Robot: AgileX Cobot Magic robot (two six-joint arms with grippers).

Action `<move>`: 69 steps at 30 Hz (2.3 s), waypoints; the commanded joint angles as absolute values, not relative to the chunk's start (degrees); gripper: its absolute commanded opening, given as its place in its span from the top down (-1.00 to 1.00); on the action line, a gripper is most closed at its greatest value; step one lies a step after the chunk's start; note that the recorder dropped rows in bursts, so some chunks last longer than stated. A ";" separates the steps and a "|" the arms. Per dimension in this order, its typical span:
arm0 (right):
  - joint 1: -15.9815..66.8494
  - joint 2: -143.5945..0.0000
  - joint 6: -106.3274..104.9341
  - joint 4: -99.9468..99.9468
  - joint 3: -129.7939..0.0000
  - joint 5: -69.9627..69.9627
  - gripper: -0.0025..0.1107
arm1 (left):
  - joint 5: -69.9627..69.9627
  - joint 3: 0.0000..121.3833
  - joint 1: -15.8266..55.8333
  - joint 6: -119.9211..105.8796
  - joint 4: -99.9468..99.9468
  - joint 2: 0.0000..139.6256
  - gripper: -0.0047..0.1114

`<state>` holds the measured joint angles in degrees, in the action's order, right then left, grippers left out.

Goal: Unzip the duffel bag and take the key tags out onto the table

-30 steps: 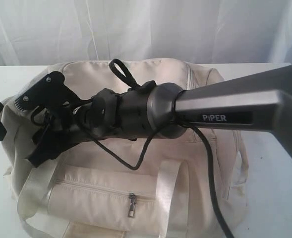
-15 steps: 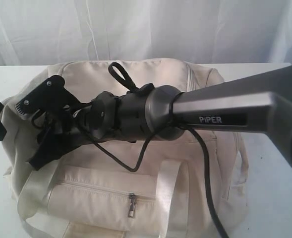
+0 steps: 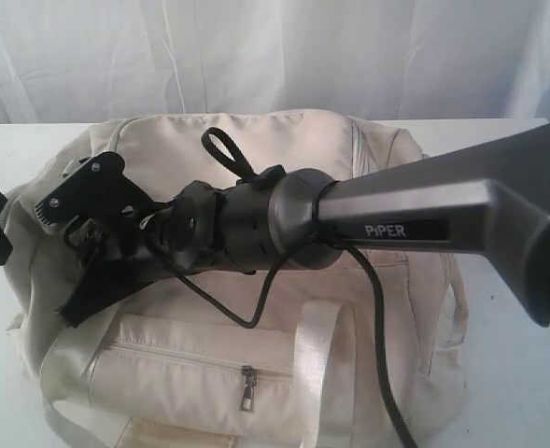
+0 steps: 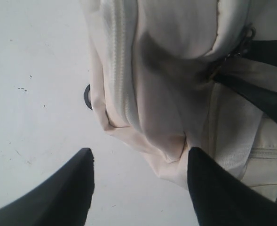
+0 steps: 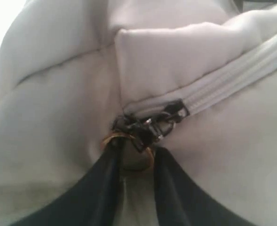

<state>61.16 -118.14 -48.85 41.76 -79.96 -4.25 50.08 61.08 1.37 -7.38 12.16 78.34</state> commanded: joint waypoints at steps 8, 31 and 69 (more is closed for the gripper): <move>61.14 -117.41 -46.01 41.93 -79.94 -6.39 0.15 | 50.70 60.67 1.30 -7.42 12.73 77.82 -0.15; 62.89 -117.78 -46.02 43.46 -79.94 0.00 0.19 | 50.70 60.67 1.30 -7.42 12.73 77.82 -0.15; 64.57 -119.55 -34.02 43.98 -79.94 4.72 -0.07 | 50.71 60.67 1.30 -7.42 12.84 77.82 -0.15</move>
<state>64.16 -118.91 -34.39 43.90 -79.96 3.82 50.08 61.08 1.37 -7.48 12.16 78.34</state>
